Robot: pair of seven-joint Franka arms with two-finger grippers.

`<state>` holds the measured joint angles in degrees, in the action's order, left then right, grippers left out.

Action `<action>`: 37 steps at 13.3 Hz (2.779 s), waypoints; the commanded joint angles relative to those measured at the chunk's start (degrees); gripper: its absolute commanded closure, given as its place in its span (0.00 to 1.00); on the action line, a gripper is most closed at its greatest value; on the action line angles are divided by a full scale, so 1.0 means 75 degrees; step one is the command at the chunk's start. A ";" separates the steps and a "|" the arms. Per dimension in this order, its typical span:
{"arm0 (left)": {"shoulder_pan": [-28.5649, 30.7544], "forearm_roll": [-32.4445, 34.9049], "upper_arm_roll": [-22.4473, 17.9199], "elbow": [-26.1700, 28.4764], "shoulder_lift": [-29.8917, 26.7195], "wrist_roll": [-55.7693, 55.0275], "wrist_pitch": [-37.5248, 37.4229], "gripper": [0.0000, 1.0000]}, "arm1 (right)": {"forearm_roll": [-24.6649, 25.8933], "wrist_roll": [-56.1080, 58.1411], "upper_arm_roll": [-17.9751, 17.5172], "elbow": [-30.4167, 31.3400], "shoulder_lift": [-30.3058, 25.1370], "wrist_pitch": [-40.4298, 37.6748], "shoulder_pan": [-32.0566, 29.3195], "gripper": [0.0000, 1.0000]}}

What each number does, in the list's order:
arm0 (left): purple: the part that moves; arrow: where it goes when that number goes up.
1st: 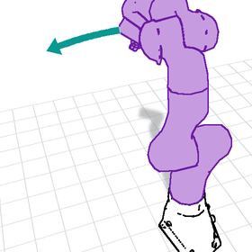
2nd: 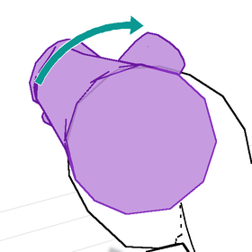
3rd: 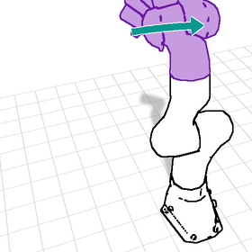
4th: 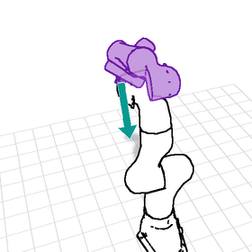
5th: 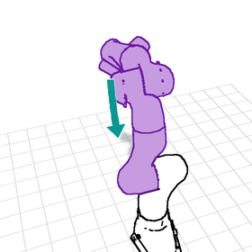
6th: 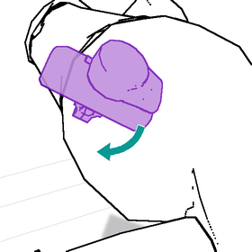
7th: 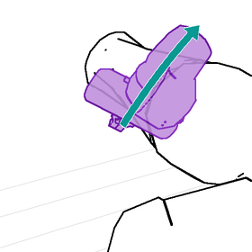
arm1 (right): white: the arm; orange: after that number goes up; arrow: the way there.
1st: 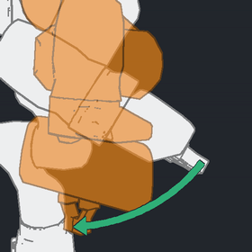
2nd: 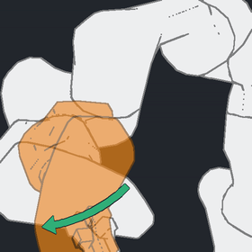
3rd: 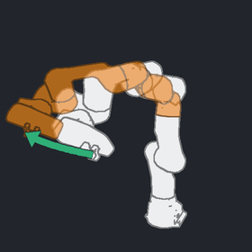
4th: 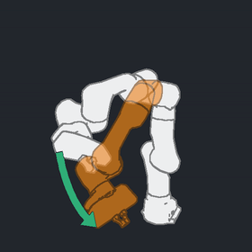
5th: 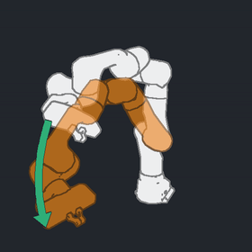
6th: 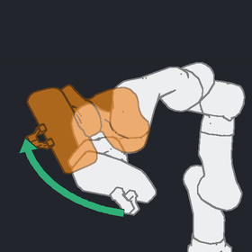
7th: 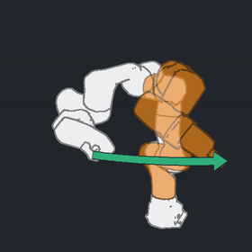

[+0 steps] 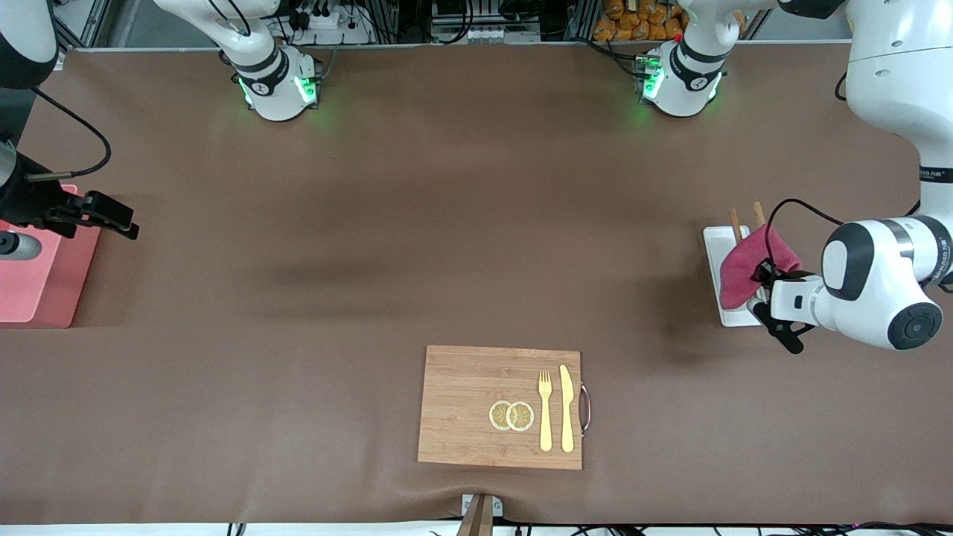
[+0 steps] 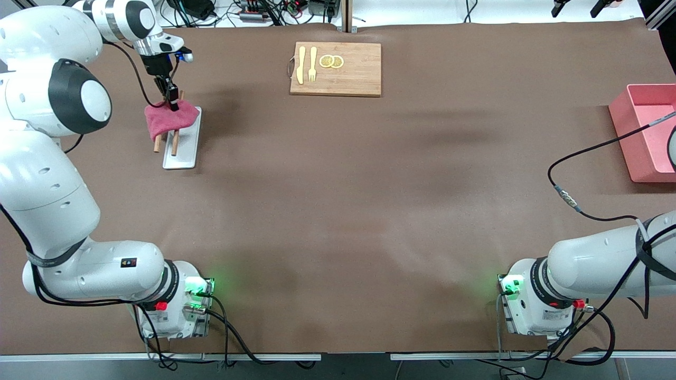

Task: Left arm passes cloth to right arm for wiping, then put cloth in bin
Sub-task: 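Lift the pink towel off the tray with the left gripper, then carry the towel toward the right gripper while the right gripper approaches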

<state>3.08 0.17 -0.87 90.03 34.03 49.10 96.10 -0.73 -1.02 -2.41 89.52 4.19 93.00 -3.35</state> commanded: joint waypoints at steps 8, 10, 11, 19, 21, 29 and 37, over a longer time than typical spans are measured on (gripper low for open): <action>-0.0059 0.0048 0.0057 -0.0191 -0.1558 -0.0789 -0.0719 1.00 | 0.0016 -0.0075 -0.0030 -0.0065 0.0027 -0.0072 -0.0022 0.00; -0.0129 -0.0033 0.0139 -0.0425 -0.1852 -0.1305 -0.1162 1.00 | 0.0027 -0.0064 -0.0030 -0.0077 0.0027 -0.0084 -0.0033 0.00; -0.0129 -0.0057 0.0290 -0.0612 -0.1888 -0.1575 -0.1374 1.00 | 0.0027 -0.0075 -0.0030 -0.0065 0.0027 -0.0083 -0.0022 0.00; -0.0235 -0.0559 0.2550 -0.1455 -0.1703 -0.6189 -0.1599 1.00 | -0.0286 -0.0285 -0.0019 -0.0042 0.0039 -0.0644 -0.0022 0.00; -0.0561 -0.0667 0.2950 -0.1586 -0.1561 -0.7384 -0.1075 1.00 | -0.0710 -0.1532 -0.0018 -0.0007 0.0050 -0.0925 0.0001 0.00; -0.3407 -0.0643 0.2870 -0.1960 -0.0730 -1.1429 0.1223 1.00 | -0.3263 -0.6798 -0.0042 0.0228 0.0565 -0.1911 0.0434 0.00; -0.5284 -0.0550 0.2800 -0.1949 -0.0319 -1.5436 0.4691 1.00 | -0.5233 -0.8138 -0.0030 0.1397 0.1187 -0.1399 0.0389 0.00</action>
<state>-34.43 -4.36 21.22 77.17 30.95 -60.45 127.73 -37.14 -60.67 -2.71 96.26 13.88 79.97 0.03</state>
